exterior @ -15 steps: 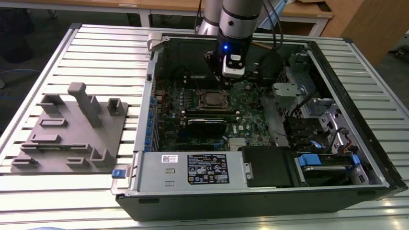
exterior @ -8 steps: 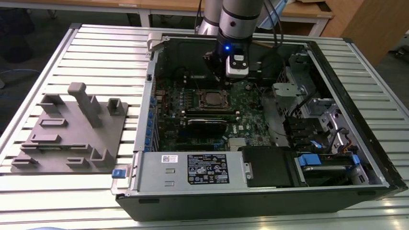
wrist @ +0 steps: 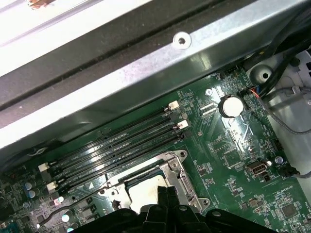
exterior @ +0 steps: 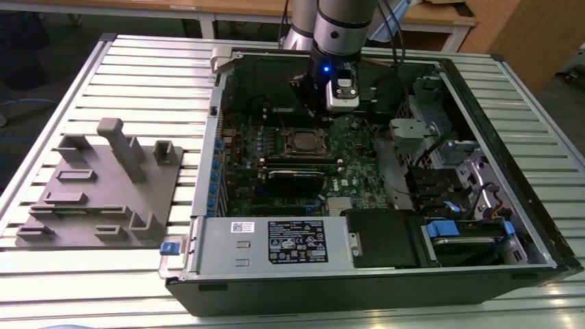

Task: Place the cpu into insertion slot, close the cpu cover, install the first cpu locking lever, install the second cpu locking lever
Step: 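Close the cpu cover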

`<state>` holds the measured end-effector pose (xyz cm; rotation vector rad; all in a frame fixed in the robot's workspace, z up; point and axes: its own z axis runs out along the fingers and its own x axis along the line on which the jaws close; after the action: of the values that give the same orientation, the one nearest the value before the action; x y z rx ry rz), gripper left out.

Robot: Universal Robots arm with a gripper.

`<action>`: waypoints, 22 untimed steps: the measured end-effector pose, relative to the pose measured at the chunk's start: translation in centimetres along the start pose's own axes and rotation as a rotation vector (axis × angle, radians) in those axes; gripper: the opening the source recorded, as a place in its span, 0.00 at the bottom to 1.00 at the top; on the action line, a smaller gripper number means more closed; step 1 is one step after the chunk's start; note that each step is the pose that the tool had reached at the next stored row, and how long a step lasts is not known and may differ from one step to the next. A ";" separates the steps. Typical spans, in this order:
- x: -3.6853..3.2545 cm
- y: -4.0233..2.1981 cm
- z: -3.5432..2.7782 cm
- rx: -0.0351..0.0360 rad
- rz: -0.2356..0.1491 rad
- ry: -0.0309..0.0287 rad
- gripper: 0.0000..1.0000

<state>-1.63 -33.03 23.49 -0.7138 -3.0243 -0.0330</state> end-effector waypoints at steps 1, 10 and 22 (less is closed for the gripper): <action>0.00 0.00 0.00 0.0000 0.000 0.0000 0.11; 0.00 0.00 0.00 0.0001 -0.002 0.0000 0.11; 0.00 0.00 0.01 0.0012 -0.032 0.0004 0.11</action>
<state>-1.63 -33.03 23.49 -0.6650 -3.0351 -0.0322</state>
